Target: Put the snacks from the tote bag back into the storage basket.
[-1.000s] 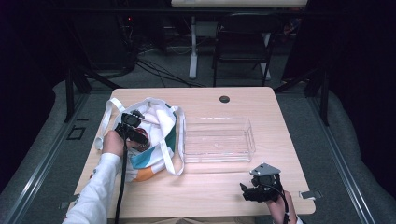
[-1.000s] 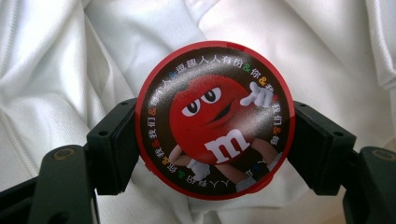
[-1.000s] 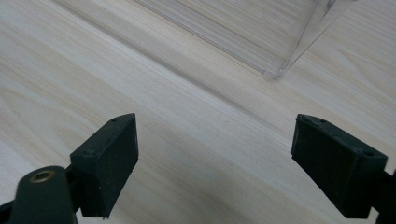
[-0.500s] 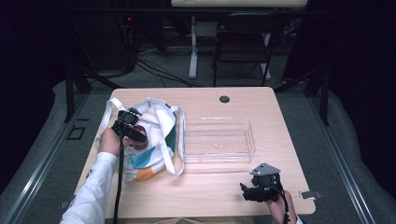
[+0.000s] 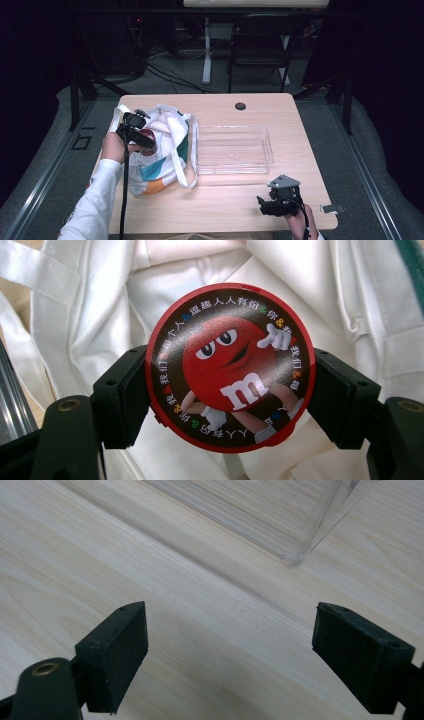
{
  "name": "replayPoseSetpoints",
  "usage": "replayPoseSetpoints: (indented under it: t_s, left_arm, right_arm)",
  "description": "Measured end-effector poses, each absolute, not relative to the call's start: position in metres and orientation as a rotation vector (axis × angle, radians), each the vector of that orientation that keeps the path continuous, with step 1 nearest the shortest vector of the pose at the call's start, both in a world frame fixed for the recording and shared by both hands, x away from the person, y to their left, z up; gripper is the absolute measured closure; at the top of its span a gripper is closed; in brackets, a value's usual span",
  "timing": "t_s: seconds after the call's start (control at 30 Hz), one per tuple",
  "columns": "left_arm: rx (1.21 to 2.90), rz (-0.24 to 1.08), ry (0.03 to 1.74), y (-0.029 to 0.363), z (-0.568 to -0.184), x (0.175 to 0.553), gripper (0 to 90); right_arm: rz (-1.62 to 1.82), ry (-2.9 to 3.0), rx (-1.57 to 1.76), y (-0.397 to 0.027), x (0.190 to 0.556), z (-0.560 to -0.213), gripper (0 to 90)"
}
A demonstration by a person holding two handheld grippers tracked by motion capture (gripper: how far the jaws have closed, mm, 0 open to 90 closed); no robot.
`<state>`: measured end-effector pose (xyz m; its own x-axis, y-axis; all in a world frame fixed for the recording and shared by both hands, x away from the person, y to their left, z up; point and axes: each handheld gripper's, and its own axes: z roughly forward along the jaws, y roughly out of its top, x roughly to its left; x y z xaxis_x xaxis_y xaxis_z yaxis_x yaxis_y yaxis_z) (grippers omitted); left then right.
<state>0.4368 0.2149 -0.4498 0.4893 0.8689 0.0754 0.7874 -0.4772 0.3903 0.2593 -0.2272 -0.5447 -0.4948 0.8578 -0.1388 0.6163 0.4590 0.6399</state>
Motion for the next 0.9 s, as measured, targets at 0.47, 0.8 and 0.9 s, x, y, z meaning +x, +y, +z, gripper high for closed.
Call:
replayPoseSetpoints:
  t_s: [0.47, 0.8, 0.9]
  left_arm:
    - [2.432, 0.398, 1.347, 0.205, -0.416, 0.434, 26.0]
    - [2.443, 0.41, 1.305, 0.192, -0.401, 0.435, 26.1]
    - [2.437, 0.411, 1.302, 0.19, -0.398, 0.436, 26.0]
  right_arm:
    - [0.735, 2.266, 1.239, -0.227, 0.26, -0.545, 14.2]
    - [0.739, 2.264, 1.244, -0.227, 0.26, -0.546, 14.2]
    - [0.736, 2.262, 1.246, -0.227, 0.26, -0.546, 14.2]
